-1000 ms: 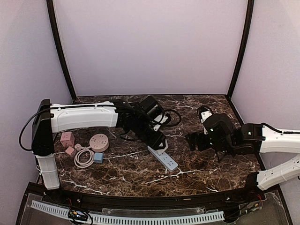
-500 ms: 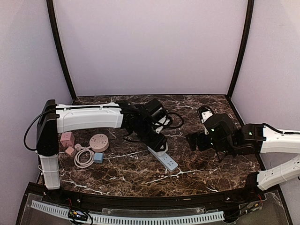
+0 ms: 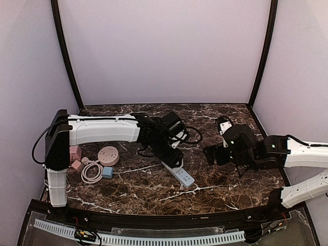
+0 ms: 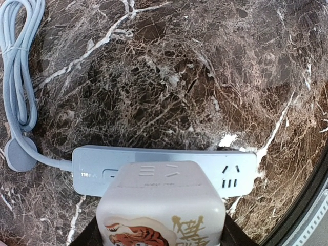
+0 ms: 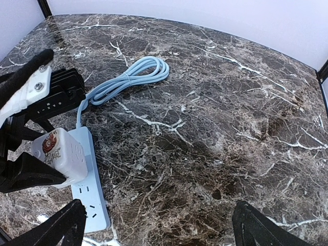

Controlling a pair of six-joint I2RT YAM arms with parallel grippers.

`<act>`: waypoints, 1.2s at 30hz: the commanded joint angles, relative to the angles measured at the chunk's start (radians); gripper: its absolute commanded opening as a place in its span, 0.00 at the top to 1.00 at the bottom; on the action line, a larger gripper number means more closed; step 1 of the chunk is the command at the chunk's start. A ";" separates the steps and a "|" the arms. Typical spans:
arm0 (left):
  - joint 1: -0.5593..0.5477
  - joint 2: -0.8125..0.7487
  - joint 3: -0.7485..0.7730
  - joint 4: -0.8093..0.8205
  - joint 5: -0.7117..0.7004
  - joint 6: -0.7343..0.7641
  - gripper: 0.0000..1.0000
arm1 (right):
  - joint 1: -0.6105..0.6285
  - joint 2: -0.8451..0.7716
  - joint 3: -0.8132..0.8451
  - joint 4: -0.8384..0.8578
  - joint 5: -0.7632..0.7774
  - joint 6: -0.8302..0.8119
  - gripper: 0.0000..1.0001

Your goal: Insert the plug

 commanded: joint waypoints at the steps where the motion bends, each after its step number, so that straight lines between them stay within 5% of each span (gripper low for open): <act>1: -0.005 -0.002 0.041 -0.017 -0.030 0.030 0.99 | -0.003 0.003 -0.012 0.023 -0.010 -0.005 0.01; 36: -0.004 0.049 0.075 -0.090 -0.034 0.067 0.99 | -0.001 0.021 -0.014 0.032 -0.030 -0.017 0.01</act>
